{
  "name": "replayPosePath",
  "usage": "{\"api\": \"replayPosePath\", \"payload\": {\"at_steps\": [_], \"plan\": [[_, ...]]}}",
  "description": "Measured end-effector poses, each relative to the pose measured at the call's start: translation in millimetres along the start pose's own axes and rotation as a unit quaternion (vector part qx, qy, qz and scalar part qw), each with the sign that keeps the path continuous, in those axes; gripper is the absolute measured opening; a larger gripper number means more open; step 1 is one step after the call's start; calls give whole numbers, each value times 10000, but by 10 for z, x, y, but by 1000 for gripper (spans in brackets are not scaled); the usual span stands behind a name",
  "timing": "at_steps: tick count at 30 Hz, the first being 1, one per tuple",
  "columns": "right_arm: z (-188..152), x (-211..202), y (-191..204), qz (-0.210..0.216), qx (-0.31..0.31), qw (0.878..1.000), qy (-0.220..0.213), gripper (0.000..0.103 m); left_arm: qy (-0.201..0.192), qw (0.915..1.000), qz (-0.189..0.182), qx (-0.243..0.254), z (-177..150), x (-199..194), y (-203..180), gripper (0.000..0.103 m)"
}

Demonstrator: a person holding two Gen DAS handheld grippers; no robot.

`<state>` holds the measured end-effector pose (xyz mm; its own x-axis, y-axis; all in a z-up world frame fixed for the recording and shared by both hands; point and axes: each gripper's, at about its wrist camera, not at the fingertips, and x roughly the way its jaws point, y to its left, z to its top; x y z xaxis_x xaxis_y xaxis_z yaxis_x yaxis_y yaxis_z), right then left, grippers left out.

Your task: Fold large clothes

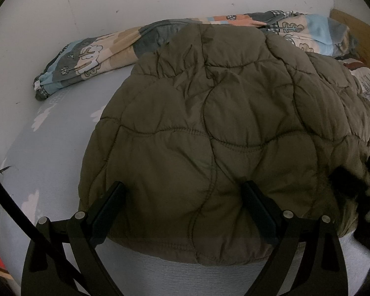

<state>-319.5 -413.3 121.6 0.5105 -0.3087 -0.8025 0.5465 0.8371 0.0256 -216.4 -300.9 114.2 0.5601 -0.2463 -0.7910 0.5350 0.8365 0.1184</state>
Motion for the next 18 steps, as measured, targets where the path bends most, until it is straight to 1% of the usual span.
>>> {"api": "replayPosePath", "payload": {"at_steps": [3,5,7,9,11,18], "plan": [[54,-102,-117,-31,202,9997,-154,91,11,10000,-16,19,5,4,6,95],[88,-122,-244,-35,427,9989,-167,91,14,10000,-16,21,6,4,10,95],[95,-89,-395,5,750,9972,-52,91,12,10000,-5,20,7,4,9,95],[66,-26,-558,100,1178,9929,128,91,8,10000,1,34,5,4,16,95],[51,13,-635,221,1391,9897,242,91,7,10000,-2,42,6,7,11,95],[45,53,-596,184,1284,9910,316,92,10,10000,2,46,9,8,14,95]]}}
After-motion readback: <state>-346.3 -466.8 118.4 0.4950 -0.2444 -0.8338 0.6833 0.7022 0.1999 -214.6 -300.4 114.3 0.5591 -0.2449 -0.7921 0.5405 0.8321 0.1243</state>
